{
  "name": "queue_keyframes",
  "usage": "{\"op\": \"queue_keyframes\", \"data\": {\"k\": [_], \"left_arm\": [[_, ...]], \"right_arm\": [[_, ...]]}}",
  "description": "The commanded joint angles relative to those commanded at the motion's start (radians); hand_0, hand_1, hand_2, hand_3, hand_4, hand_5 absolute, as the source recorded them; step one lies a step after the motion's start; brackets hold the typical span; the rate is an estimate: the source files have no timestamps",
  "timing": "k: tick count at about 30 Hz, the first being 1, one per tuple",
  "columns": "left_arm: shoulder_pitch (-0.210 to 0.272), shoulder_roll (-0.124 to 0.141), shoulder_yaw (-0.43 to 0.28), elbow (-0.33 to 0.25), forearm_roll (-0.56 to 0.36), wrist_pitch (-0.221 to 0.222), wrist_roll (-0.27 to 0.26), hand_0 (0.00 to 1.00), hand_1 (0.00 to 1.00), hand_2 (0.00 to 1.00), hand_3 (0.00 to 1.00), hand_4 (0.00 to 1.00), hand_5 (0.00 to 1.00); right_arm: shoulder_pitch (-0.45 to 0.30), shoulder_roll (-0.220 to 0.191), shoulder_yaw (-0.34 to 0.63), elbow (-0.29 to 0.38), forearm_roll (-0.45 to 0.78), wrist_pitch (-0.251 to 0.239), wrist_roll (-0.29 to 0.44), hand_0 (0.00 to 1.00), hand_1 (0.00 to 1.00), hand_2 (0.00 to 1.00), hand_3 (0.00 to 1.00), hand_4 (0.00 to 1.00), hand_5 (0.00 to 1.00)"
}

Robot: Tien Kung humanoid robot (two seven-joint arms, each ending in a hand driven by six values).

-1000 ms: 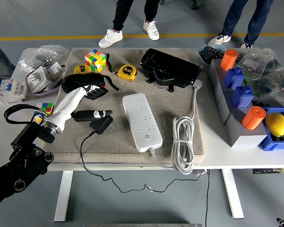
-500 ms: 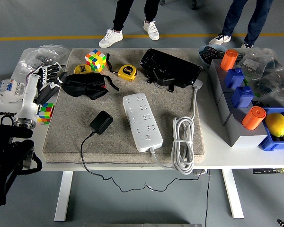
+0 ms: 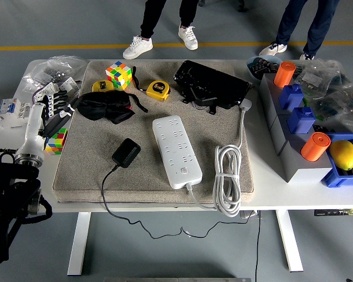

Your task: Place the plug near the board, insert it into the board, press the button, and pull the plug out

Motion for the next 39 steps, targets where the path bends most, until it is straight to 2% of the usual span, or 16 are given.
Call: {"op": "queue_keyframes", "data": {"k": [13, 39], "left_arm": [[0.014, -0.009, -0.050, -0.012, 0.011, -0.009, 0.014, 0.697, 0.719, 0.740, 0.738, 0.944, 0.644], [0.005, -0.011, -0.052, -0.051, 0.012, -0.023, 0.031, 0.702, 0.714, 0.738, 0.737, 0.938, 0.646]], "right_arm": [[-0.001, 0.008, 0.000, -0.004, 0.000, -0.003, -0.012, 0.602, 0.595, 0.548, 0.549, 0.787, 0.280], [0.004, 0.008, 0.002, -0.005, 0.000, -0.008, -0.019, 0.604, 0.595, 0.551, 0.551, 0.787, 0.292]]}}
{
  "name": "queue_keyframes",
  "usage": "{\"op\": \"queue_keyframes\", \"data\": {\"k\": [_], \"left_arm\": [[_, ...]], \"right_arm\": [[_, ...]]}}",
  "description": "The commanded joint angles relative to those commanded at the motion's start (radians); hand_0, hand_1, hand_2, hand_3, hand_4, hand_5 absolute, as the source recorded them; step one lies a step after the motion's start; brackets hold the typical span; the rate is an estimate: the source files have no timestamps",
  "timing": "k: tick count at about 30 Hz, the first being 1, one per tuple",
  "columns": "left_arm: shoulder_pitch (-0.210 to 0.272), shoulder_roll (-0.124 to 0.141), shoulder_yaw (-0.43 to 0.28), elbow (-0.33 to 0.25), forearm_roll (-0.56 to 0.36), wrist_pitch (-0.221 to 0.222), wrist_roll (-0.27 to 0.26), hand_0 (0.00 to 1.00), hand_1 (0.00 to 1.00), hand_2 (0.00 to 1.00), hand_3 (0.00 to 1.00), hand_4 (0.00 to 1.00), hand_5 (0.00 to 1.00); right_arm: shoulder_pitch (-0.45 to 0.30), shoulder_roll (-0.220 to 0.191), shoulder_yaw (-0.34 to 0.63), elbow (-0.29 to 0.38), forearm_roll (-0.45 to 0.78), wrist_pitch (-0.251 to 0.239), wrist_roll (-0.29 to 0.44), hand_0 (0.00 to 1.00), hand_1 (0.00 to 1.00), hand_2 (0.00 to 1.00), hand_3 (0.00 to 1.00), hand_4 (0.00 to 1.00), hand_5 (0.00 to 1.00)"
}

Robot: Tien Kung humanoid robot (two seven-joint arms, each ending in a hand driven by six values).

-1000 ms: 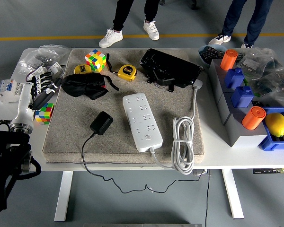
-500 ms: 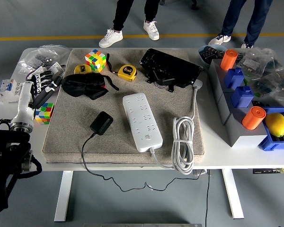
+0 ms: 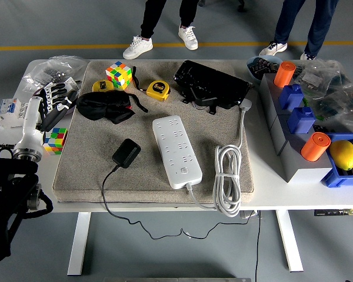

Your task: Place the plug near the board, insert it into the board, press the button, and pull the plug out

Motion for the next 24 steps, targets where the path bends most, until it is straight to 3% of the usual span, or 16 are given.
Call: {"op": "queue_keyframes", "data": {"k": [24], "left_arm": [[-0.003, 0.003, 0.015, -0.014, 0.000, -0.003, 0.006, 0.706, 0.713, 0.738, 0.736, 0.930, 0.652]], "right_arm": [[0.004, -0.011, -0.014, 0.003, 0.002, -0.003, -0.002, 0.603, 0.596, 0.551, 0.549, 0.788, 0.300]]}}
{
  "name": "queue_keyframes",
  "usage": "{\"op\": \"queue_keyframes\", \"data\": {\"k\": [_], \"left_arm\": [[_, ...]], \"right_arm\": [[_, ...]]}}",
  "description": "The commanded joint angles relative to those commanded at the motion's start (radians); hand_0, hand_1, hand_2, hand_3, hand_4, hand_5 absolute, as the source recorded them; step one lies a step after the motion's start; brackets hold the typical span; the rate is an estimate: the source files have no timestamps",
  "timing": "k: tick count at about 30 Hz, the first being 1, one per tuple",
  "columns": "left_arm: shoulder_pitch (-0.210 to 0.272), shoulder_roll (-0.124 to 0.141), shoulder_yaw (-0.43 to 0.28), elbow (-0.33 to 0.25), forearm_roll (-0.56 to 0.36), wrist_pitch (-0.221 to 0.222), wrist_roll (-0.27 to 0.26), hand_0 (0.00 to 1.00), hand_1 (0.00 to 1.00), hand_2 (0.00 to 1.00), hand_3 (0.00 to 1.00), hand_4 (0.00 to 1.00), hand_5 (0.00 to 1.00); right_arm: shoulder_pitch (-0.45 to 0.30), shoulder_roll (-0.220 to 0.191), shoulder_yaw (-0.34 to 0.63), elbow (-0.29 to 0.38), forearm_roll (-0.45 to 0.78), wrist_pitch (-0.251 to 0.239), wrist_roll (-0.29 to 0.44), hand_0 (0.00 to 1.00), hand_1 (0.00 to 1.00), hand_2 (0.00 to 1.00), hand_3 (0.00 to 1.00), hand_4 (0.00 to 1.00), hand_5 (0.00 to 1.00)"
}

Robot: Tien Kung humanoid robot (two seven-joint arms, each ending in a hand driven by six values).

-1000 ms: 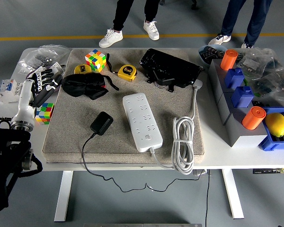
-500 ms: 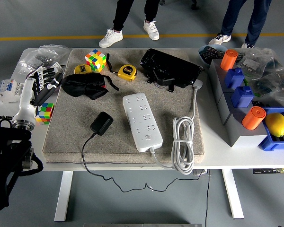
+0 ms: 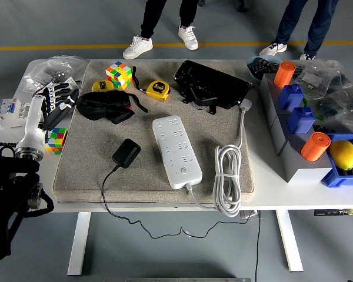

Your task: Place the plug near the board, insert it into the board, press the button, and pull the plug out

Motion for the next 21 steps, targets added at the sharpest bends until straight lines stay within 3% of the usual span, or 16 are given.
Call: {"op": "queue_keyframes", "data": {"k": [21], "left_arm": [[0.005, 0.001, 0.003, -0.010, 0.002, -0.004, 0.006, 0.706, 0.713, 0.738, 0.732, 0.924, 0.657]], "right_arm": [[-0.001, -0.008, -0.008, 0.001, 0.002, 0.001, 0.003, 0.602, 0.596, 0.551, 0.548, 0.787, 0.306]]}}
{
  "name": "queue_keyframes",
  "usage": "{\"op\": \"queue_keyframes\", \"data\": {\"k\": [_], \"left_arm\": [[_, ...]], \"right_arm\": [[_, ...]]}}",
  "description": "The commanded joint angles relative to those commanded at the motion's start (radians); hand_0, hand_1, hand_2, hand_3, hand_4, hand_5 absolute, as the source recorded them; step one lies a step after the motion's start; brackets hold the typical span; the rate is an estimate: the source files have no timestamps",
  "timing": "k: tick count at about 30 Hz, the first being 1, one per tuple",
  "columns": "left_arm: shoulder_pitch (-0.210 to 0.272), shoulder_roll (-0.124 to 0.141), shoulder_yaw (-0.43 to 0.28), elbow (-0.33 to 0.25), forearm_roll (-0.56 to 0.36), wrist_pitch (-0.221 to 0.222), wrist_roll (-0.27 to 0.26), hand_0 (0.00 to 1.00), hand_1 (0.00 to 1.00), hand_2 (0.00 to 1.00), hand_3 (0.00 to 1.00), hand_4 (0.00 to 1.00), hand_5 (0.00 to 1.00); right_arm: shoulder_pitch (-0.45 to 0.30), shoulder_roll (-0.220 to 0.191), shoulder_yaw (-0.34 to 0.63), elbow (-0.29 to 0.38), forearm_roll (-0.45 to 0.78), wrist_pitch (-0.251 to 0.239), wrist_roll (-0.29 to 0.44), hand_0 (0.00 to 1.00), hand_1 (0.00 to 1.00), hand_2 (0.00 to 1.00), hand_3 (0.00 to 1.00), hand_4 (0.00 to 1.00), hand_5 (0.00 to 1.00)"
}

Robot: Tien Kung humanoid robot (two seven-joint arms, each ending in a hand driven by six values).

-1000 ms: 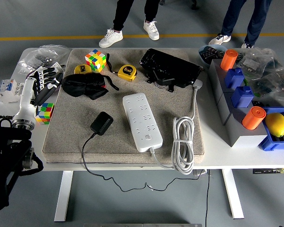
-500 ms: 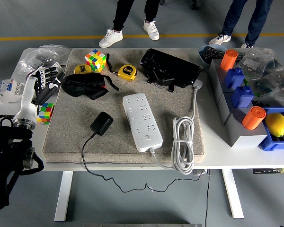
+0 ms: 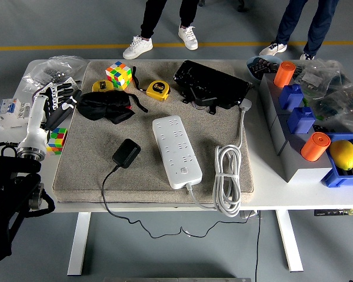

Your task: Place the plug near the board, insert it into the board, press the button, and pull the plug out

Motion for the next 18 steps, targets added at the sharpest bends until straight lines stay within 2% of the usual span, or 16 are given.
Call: {"op": "queue_keyframes", "data": {"k": [18], "left_arm": [[0.003, -0.005, 0.000, -0.005, 0.003, -0.004, 0.006, 0.708, 0.715, 0.739, 0.731, 0.921, 0.659]], "right_arm": [[-0.004, 0.005, 0.018, 0.000, -0.001, 0.001, 0.002, 0.599, 0.596, 0.552, 0.548, 0.787, 0.305]]}}
